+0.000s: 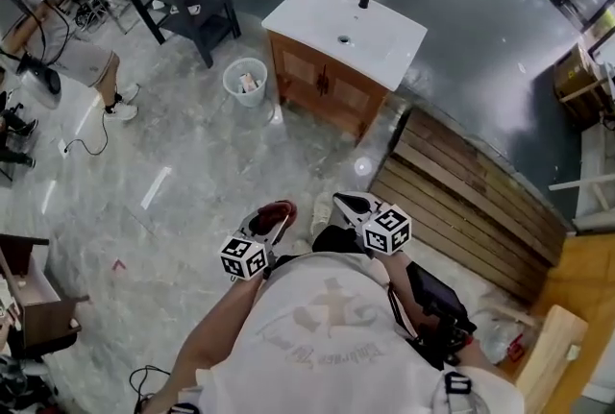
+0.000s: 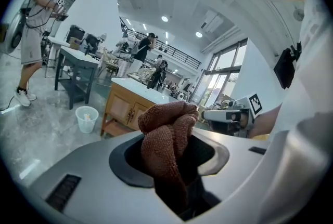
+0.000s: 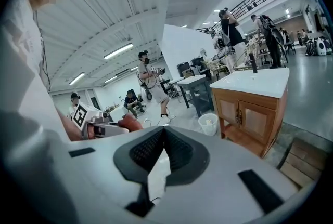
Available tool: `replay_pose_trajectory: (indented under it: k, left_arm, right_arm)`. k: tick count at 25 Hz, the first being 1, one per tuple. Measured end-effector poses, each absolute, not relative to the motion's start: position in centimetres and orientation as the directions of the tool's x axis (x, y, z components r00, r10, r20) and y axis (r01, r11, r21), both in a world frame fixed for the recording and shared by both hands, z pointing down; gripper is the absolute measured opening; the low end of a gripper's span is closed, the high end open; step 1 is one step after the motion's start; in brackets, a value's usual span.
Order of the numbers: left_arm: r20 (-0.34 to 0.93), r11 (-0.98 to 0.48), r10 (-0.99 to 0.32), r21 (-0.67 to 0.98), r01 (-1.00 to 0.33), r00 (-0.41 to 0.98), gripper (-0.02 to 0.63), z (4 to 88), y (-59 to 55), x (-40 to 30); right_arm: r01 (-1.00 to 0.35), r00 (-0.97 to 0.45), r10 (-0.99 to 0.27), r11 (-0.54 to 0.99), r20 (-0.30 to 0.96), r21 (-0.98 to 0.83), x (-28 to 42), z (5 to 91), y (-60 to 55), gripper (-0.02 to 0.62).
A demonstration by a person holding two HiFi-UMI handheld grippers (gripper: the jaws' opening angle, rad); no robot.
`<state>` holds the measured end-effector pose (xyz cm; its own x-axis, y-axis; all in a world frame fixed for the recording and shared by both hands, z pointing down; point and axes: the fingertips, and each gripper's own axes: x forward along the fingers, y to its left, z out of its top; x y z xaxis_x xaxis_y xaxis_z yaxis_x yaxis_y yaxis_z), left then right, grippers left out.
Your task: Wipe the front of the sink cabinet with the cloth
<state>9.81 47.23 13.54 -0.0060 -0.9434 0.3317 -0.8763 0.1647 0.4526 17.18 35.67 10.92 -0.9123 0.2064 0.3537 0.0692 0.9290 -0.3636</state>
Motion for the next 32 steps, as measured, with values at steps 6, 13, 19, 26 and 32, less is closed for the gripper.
replay_pose_trajectory:
  k: [6,13,19,26,32]
  left_arm:
    - [0.374,0.199,-0.927,0.45,-0.871,-0.019,0.173,15.0,47.2,8.2]
    - [0.411,0.175,-0.911,0.435,-0.883,0.022,0.173,15.9,43.3,5.7]
    - [0.429,0.124,-0.9,0.429,-0.895,0.081,0.173,16.0,36.7,2.7]
    - [0.448,0.068,-0.883,0.414,-0.908,0.139,0.172,16.0,27.9,-0.9]
    - [0.481,0.029,-0.858,0.397,-0.917,0.181,0.173,16.6,21.8,-2.4]
  right_arm:
    - [0.081,-0.909,0.231,0.915,0.348,-0.395,15.0,12.2,35.0,0.012]
    - [0.031,-0.915,0.201,0.9,0.351,-0.435,12.8,13.7,30.9,0.012]
    - [-0.016,-0.918,0.164,0.894,0.362,-0.447,10.3,14.7,25.3,0.012]
    - [-0.043,-0.919,0.139,0.895,0.369,-0.445,6.8,14.7,17.9,0.012]
    - [-0.058,-0.924,0.122,0.893,0.363,-0.447,4.9,15.4,12.6,0.012]
